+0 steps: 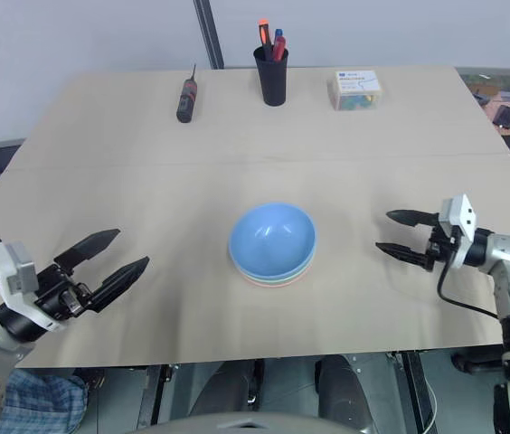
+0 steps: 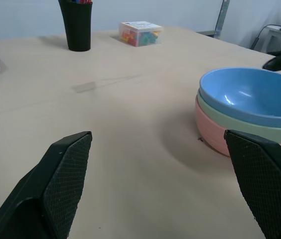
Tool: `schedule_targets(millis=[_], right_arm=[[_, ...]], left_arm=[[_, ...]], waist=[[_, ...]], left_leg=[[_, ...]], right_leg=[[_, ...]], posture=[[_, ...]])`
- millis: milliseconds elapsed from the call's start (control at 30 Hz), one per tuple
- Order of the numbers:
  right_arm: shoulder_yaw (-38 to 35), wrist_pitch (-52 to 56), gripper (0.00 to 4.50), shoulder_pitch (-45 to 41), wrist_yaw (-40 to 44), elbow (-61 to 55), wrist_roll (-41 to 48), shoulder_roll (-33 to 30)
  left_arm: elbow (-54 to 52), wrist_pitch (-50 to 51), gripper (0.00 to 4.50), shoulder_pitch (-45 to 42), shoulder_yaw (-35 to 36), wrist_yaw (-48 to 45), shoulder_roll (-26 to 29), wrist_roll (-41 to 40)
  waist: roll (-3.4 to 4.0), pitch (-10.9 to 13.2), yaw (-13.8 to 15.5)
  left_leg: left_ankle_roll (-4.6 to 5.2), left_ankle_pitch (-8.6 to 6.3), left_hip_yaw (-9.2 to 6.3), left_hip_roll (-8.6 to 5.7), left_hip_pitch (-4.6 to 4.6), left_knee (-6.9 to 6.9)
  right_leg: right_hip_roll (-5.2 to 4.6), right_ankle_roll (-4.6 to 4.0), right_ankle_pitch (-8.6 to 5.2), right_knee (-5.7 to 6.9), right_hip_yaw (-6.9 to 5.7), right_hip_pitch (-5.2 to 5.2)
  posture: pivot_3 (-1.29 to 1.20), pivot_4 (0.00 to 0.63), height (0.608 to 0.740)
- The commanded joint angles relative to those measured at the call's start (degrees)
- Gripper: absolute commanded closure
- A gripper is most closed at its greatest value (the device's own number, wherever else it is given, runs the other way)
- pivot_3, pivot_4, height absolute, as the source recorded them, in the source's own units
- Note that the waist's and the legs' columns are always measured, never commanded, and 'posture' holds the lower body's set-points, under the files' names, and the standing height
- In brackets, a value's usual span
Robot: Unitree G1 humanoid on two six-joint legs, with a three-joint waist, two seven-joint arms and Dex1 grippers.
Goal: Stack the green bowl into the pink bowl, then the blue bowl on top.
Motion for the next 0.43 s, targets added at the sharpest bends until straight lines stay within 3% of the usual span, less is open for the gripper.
schedule_targets(millis=[33, 433], right_arm=[[-2.98, 0.02, 0.78, 1.21, 0.15, -2.89, 1.87, -1.59], [-4.21, -0.11, 0.78, 3.05, -1.39, -4.77, 2.47, -1.69]], left_arm=[[-1.61, -1.28, 0.0, 0.09, 0.61, -0.41, 0.0, -0.61], [-0.54, -2.72, 0.0, -1.29, -0.56, -1.33, 0.1, 0.74]], waist=[[0.0, 0.0, -0.11], [-0.01, -0.01, -0.04]], left_leg=[[0.0, 0.0, 0.01, 0.0, 0.01, 0.0], [0.0, 0.0, 0.15, 0.01, 0.03, 0.03]], right_leg=[[0.01, 0.0, 0.0, 0.0, 0.0, 0.01], [0.03, 0.0, 0.0, 0.02, 0.01, 0.03]], posture=[[0.0, 0.15, 0.74], [0.0, 0.15, 0.74]])
